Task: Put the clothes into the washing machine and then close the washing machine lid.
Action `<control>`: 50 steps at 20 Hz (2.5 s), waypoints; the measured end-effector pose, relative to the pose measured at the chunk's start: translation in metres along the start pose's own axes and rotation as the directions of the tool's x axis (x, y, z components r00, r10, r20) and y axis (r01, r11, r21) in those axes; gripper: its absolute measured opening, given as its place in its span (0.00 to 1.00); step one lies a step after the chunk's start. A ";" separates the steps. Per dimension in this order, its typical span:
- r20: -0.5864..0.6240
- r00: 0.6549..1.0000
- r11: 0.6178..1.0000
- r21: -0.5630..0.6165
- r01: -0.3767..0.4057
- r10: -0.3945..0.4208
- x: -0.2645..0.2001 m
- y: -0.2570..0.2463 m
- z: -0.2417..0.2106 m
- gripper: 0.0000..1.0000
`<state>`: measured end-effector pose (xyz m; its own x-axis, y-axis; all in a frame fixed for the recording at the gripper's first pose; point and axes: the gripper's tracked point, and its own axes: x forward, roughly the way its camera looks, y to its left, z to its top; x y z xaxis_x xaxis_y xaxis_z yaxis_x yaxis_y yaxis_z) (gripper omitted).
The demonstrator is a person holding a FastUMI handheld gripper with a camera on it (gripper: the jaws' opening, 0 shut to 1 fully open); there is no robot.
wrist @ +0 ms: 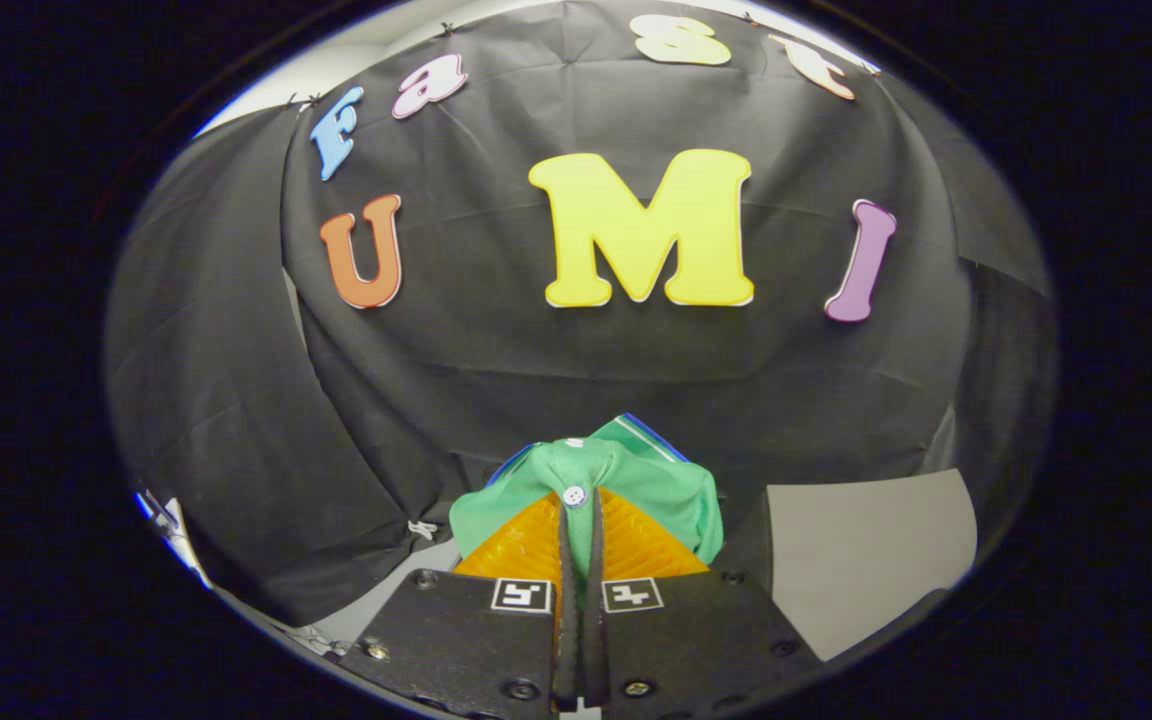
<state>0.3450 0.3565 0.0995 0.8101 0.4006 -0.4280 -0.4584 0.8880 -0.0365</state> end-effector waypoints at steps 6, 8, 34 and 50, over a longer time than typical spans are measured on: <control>-0.064 0.998 1.000 0.007 -0.013 0.014 0.035 0.014 -0.031 0.06; -0.087 0.996 1.000 0.012 -0.008 0.009 0.046 0.015 -0.044 0.06; -0.453 0.884 0.973 0.125 0.193 -0.117 0.184 -0.011 -0.259 0.05; -0.553 0.832 0.969 0.184 0.164 -0.036 0.188 -0.002 -0.288 0.39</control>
<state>0.3926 0.3652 -0.2408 0.4887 0.1765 -0.8544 -0.2438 0.9679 0.0605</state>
